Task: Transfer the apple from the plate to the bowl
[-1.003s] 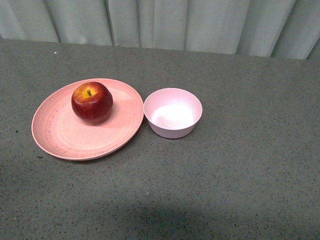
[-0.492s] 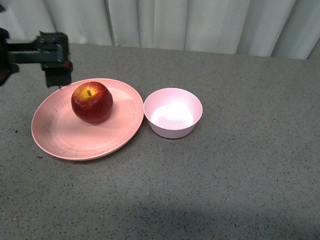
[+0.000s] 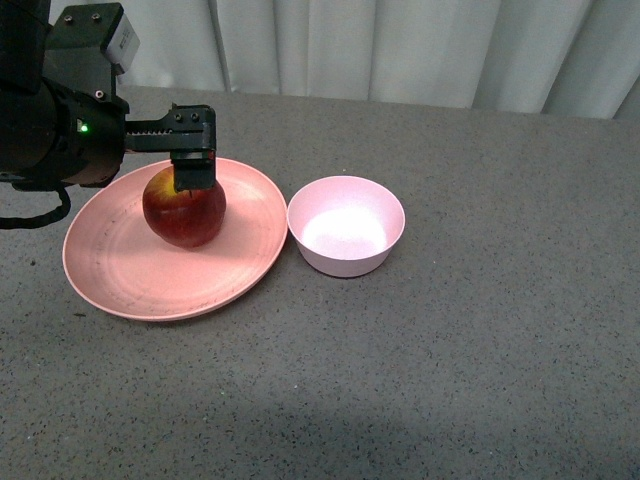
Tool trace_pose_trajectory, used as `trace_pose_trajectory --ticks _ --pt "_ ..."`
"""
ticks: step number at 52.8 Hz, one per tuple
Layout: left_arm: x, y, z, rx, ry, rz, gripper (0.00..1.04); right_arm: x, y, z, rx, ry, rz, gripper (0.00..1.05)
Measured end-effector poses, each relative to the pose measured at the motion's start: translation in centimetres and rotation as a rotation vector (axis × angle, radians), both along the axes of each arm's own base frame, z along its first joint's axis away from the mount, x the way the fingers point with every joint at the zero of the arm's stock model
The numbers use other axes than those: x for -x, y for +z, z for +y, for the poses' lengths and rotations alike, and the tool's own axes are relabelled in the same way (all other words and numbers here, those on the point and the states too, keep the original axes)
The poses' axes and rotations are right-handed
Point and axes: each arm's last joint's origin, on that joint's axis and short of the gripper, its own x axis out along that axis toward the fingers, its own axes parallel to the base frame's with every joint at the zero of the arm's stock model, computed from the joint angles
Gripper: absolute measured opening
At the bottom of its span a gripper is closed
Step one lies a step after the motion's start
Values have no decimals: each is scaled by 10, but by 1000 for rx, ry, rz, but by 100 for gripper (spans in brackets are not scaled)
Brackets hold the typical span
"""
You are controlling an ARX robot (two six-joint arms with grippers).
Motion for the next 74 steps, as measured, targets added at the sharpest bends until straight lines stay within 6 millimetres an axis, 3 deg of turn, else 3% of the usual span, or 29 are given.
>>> trace_pose_trajectory --ticks 26,35,45,65,74 --pt "-9 -24 -12 18 -5 89 98 0 0 0 0 0 0 95" --pt "-10 -25 -12 14 -2 90 71 0 0 0 0 0 0 95" --pt "-9 -21 -17 29 -24 79 66 0 0 0 0 0 0 95" --pt "-2 27 -84 81 -200 -70 65 0 0 0 0 0 0 95" --pt "6 27 -119 77 -270 -82 65 0 0 0 0 0 0 95"
